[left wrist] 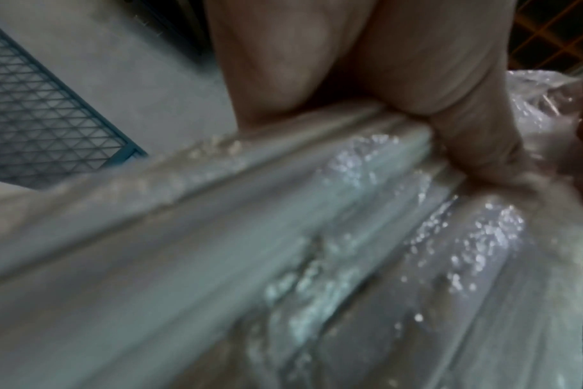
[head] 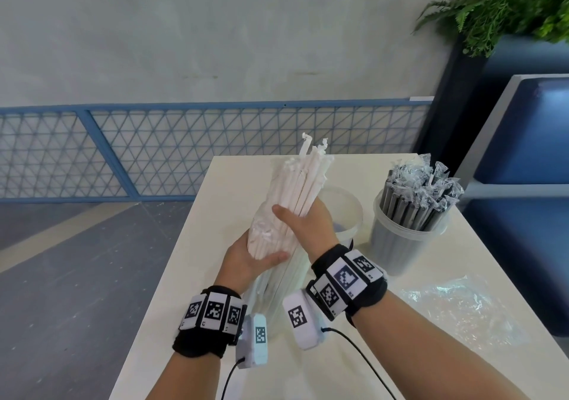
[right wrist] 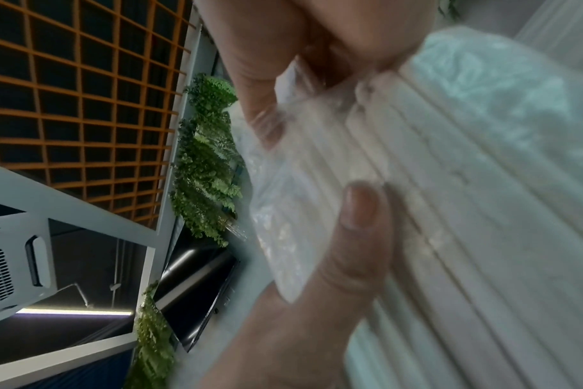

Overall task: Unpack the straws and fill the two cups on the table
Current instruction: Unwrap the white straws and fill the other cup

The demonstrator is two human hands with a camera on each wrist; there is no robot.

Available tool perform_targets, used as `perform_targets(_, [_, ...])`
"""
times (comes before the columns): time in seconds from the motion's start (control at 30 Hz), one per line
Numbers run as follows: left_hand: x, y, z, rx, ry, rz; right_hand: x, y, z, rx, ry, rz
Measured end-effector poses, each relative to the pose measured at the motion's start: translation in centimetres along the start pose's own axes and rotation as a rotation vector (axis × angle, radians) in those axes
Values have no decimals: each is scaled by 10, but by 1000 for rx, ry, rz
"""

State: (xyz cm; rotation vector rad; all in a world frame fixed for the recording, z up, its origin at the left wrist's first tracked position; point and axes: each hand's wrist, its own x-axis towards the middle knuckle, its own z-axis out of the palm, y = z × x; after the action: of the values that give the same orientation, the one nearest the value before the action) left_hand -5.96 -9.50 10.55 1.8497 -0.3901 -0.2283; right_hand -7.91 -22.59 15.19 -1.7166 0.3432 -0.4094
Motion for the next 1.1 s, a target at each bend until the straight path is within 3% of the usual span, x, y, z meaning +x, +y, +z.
perform_targets(0.2, [1,-5,-3,-21,3,-16,12,-8,-5,78,-17,17])
perform_targets(0.4, [2,-5,-1,-24,-15,-16,14,-6,-10,21,-178,47])
perform_targets(0.6, [5,-5,-1,-3,-36,-27,15,-6,-9,152,-51,109])
perform_targets(0.8, [5,-3,-1,-46,-3,-96,28,-34,-28,383,25,-21])
perform_targets(1.1, [5,-4,4,-64,13,-83,14,-8,-14,267,-16,-33])
